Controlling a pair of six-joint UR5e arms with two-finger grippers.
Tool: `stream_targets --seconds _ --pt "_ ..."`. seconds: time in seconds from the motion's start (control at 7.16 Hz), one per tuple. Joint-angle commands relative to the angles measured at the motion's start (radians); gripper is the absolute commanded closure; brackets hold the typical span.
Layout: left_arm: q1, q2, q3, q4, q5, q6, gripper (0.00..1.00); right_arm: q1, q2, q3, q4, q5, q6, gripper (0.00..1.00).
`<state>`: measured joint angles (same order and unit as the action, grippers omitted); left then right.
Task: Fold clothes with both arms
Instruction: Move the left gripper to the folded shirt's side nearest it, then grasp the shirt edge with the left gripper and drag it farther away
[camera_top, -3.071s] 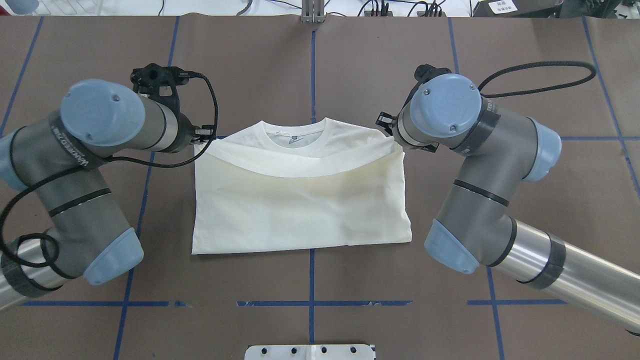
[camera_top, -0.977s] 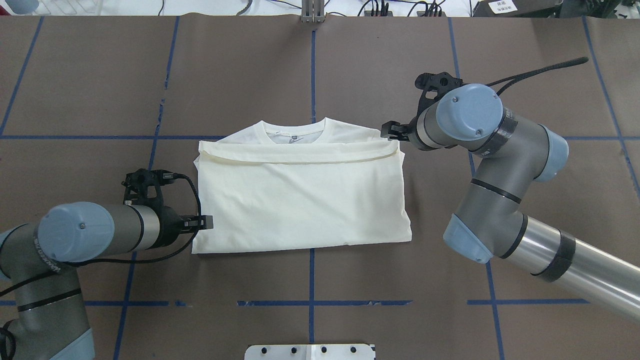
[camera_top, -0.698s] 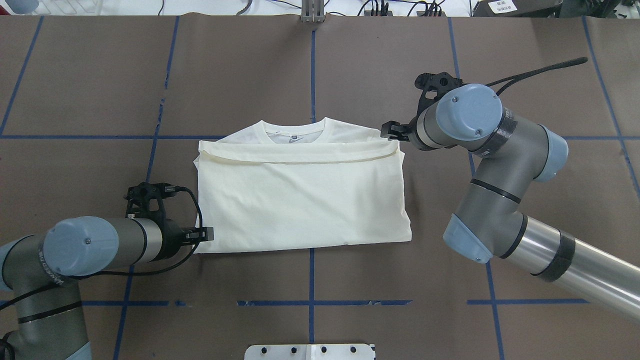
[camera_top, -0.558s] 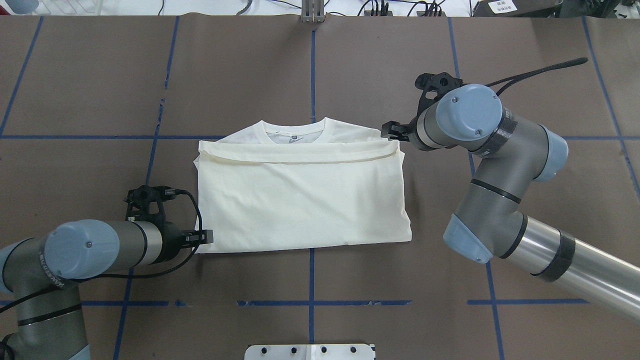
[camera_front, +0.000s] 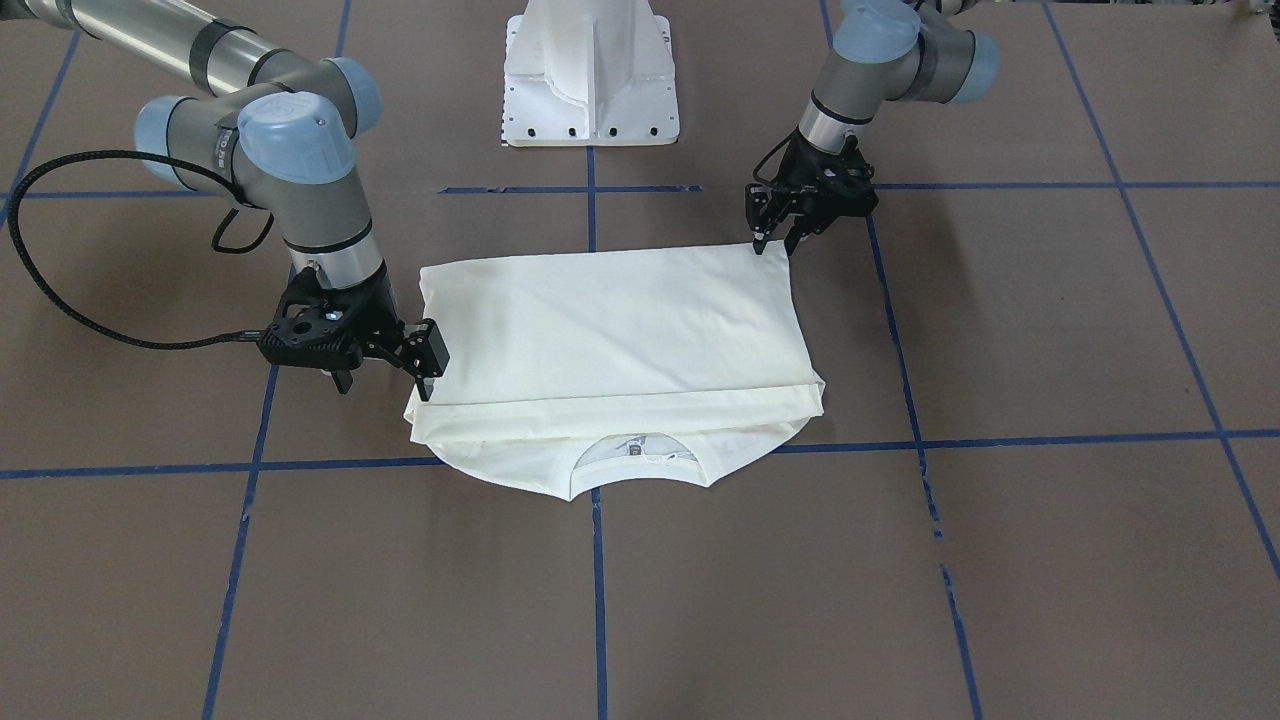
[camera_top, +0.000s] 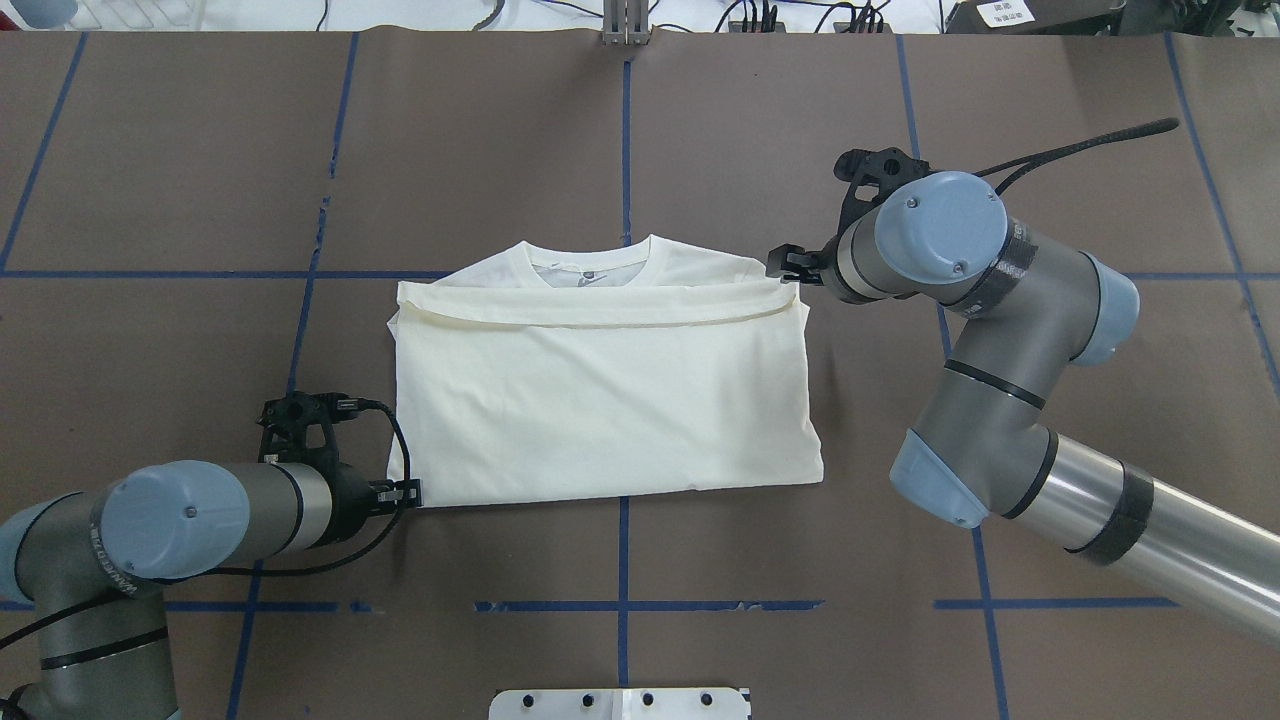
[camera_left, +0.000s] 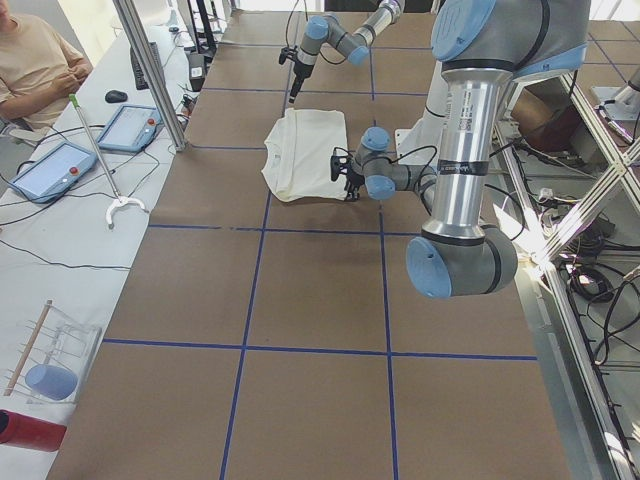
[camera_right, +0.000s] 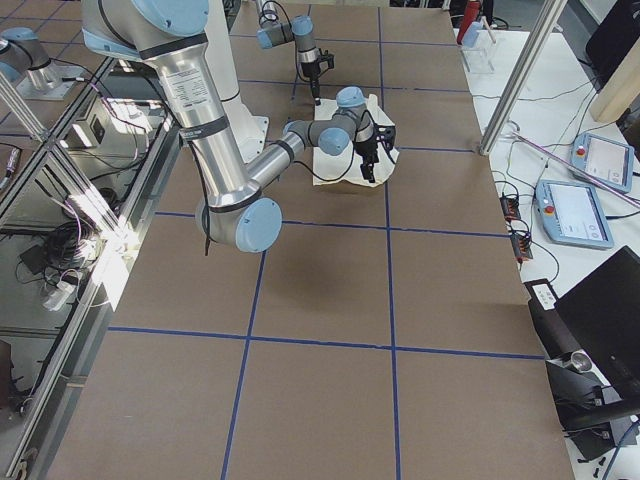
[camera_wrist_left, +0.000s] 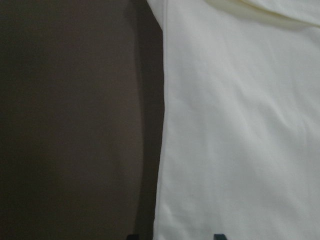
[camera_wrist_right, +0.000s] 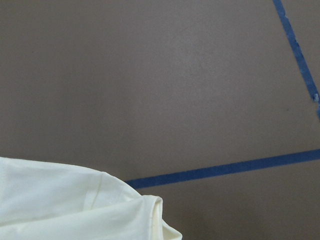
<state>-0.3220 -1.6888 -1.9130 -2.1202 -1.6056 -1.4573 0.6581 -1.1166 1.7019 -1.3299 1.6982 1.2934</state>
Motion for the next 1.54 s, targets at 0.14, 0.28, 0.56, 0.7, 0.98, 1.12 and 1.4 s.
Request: stream_targets --seconds 0.14,0.28,0.56,0.7,0.98,1.12,1.4 --pt "0.003 0.003 0.0 0.002 0.007 -0.005 1.0 0.0 -0.003 0.001 0.0 0.0 0.006 0.0" --pt "0.001 0.006 -0.011 0.003 0.012 0.002 1.0 -0.002 -0.003 -0.001 0.0 0.0 0.006 0.0" --pt "-0.043 0.017 -0.005 0.006 0.009 0.105 1.0 -0.002 -0.003 -0.004 0.0 0.0 0.004 0.0" --pt "-0.107 0.015 0.011 0.006 0.009 0.192 1.0 -0.002 0.0 -0.007 0.0 0.0 0.004 0.0" --pt "-0.271 -0.049 0.162 0.0 0.007 0.367 1.0 -0.003 0.0 -0.008 0.0 0.0 0.004 0.0" --pt "-0.352 -0.142 0.26 0.006 0.006 0.452 1.0 -0.003 0.001 -0.008 0.0 0.0 0.006 0.0" --pt "-0.471 -0.428 0.607 -0.009 0.007 0.482 1.0 -0.003 0.004 -0.008 0.0 0.0 0.007 0.0"
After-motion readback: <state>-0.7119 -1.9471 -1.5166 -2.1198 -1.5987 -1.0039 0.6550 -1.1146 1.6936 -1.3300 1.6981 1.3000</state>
